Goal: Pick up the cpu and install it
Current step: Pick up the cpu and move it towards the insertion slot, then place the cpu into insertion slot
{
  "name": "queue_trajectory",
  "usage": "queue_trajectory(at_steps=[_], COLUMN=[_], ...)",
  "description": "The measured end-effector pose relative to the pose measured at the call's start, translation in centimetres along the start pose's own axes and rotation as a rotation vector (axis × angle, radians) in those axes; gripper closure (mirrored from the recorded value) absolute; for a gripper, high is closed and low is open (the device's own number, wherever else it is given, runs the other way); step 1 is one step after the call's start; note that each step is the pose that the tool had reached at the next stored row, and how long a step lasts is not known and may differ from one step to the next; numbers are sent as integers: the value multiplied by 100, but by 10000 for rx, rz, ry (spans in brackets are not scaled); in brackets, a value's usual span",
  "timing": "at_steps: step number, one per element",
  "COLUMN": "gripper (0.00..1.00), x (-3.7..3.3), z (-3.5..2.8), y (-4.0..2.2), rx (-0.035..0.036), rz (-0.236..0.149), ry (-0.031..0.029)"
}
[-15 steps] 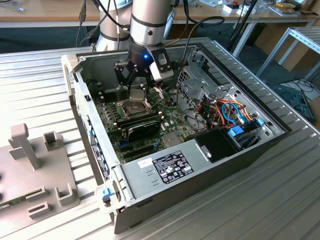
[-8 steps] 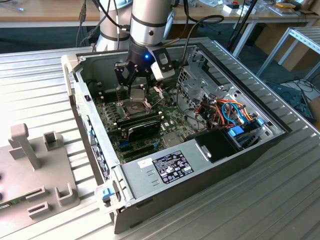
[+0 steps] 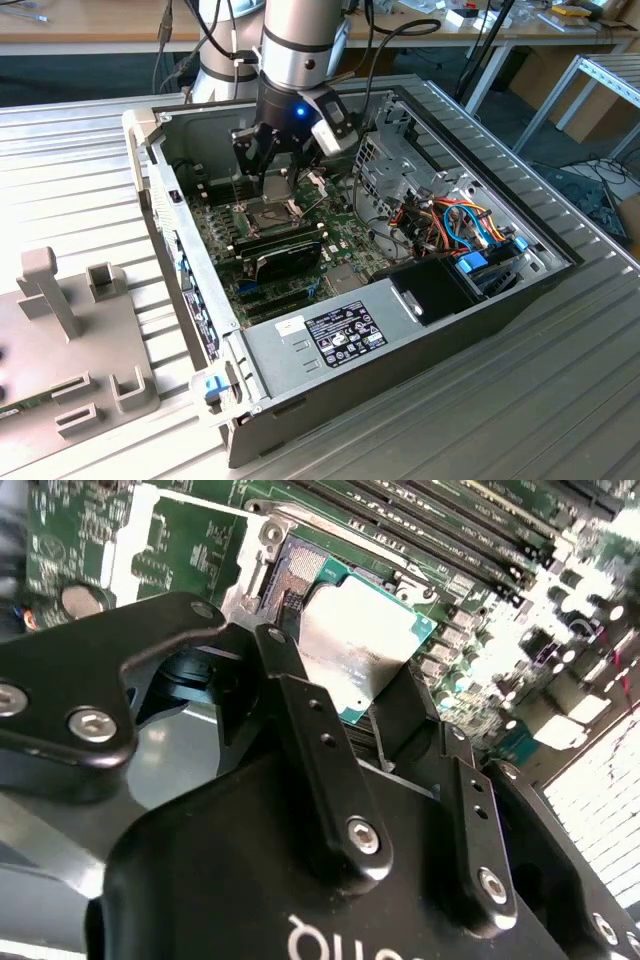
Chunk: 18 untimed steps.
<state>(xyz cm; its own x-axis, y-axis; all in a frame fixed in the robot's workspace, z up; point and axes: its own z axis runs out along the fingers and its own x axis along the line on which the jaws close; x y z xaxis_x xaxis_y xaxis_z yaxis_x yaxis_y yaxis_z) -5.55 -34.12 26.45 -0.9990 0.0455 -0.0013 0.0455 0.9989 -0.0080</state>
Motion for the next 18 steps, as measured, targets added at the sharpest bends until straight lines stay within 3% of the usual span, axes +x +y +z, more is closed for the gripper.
queue_trajectory(at_steps=[1, 5, 7, 12, 13, 14, 18], gripper=[45, 45, 45, 45, 45, 45, 45], x=[0, 0, 0, -1, 3, 22, 23], z=[-22, -81, -159, -283, -305, -277, -277], y=[0, 0, 0, 1, 1, 16, 23], rx=[-2, -3, -3, -3, 228, 129, 129], rz=[-405, -945, -1089, -1132, -995, -792, -791], ry=[-4, -9, -10, -10, -4, -2, -2])
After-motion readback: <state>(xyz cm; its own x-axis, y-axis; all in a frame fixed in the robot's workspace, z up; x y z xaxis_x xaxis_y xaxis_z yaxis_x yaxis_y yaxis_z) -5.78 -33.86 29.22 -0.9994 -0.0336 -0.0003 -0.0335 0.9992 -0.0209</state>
